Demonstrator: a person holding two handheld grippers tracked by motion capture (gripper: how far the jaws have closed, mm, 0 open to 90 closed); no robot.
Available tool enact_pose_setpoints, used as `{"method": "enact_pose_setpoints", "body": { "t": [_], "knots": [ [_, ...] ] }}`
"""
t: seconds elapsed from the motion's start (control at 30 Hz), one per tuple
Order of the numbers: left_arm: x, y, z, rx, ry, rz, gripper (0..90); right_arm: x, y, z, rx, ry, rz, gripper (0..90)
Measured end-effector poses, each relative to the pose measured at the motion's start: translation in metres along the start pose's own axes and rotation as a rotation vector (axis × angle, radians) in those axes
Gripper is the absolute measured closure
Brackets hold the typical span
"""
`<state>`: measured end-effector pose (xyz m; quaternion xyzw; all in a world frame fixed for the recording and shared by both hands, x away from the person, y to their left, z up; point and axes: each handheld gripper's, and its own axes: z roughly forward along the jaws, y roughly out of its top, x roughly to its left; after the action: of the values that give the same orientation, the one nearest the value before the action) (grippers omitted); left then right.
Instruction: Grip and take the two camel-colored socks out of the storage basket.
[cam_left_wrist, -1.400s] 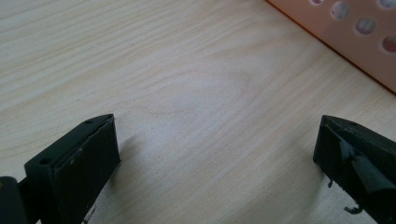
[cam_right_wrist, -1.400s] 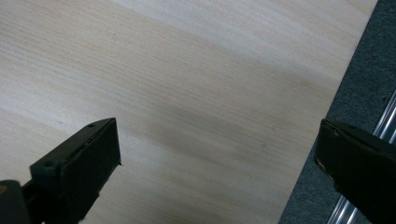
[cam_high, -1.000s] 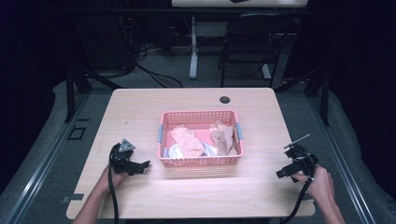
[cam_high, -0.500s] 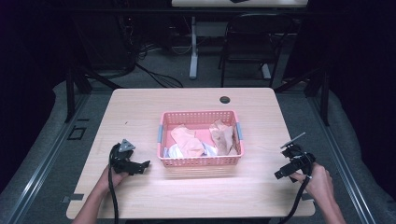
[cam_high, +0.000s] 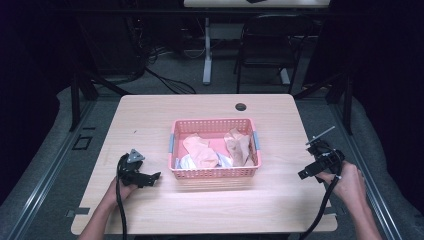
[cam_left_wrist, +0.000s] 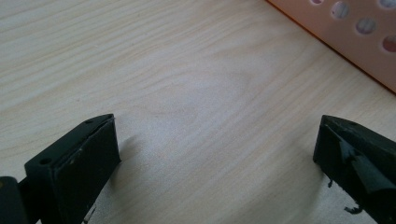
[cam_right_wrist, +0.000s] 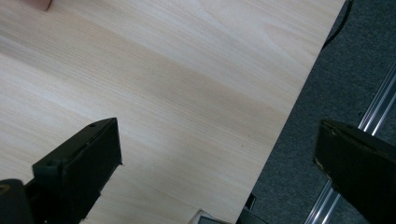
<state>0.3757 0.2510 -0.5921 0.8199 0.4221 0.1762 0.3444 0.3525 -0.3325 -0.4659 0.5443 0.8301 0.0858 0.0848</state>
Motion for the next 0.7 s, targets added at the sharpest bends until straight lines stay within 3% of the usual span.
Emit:
{"method": "enact_pose_setpoints", "body": {
  "t": [0.33, 0.7],
  "knots": [
    [0.000, 0.000, 0.000, 0.000, 0.000, 0.000, 0.0, 0.001, 0.012, -0.017, -0.011, -0.018, -0.012, 1.5],
    [0.000, 0.000, 0.000, 0.000, 0.000, 0.000, 0.0, 0.016, 0.036, -0.027, -0.022, -0.017, -0.067, 1.0]
  ]
}}
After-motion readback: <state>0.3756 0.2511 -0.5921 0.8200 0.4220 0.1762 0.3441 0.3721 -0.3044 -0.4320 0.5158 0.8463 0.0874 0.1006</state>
